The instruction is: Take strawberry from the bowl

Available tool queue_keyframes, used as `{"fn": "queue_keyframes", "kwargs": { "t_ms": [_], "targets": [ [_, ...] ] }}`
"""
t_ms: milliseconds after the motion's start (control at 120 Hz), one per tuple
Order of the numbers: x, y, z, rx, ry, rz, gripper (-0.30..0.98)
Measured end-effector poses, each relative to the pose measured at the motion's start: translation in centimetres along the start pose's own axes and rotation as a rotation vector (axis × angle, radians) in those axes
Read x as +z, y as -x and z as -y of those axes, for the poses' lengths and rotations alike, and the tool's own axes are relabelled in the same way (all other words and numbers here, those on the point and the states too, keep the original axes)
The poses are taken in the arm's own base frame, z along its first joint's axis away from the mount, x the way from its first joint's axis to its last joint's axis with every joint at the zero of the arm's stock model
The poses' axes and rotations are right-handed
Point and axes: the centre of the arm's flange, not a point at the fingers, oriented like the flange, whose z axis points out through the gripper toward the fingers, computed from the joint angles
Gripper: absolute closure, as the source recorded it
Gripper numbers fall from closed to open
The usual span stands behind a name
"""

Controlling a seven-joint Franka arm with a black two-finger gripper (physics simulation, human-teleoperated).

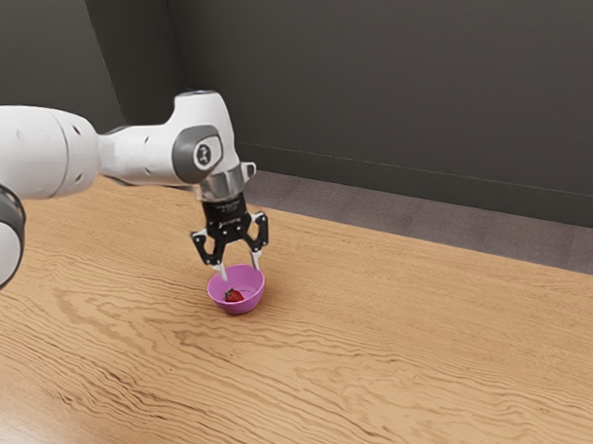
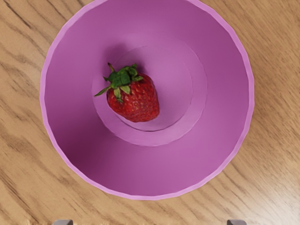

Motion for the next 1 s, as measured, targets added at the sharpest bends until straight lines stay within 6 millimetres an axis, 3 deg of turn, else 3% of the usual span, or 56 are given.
{"fn": "queue_keyframes", "kwargs": {
  "t_ms": [133,525,742,1000],
  "targets": [
    [0.5,-0.8,0.1,-0.047,-0.003,0.0,0.34],
    [4.8,-4.1,0.4,-0.106,0.002,-0.016,0.37],
    [5.4,-5.7,1.0,-0.122,0.012,-0.025,0.37],
    [6.8,-6.2,1.2,-0.104,-0.006,-0.016,0.44]
  ]
}}
